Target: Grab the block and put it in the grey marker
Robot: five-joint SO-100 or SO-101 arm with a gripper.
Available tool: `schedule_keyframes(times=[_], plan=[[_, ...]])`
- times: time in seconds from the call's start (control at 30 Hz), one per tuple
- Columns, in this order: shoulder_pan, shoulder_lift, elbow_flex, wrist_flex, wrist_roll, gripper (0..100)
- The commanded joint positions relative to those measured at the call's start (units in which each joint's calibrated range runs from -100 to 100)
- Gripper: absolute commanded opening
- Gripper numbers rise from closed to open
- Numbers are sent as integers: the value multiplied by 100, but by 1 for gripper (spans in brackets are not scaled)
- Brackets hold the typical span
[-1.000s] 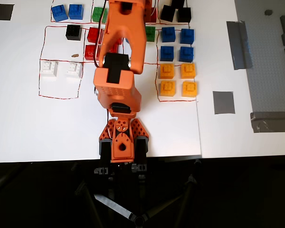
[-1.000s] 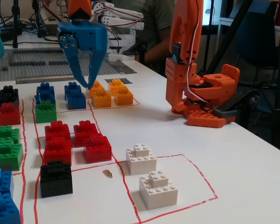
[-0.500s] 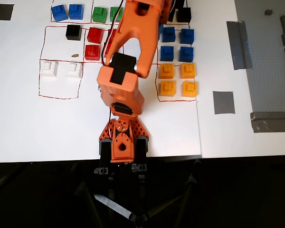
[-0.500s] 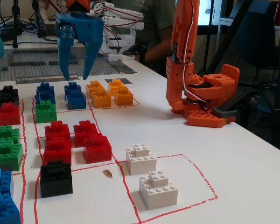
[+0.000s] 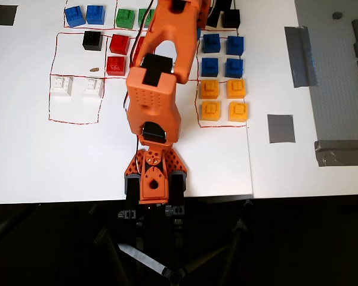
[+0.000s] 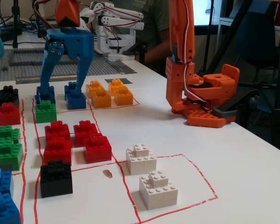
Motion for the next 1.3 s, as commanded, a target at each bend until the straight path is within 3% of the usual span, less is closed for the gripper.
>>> schedule_keyframes(times=[0.0, 1.27], plan=[[-177, -275, -661, -48, -132, 27], [-160, 1374, -2014, -407, -142, 28]])
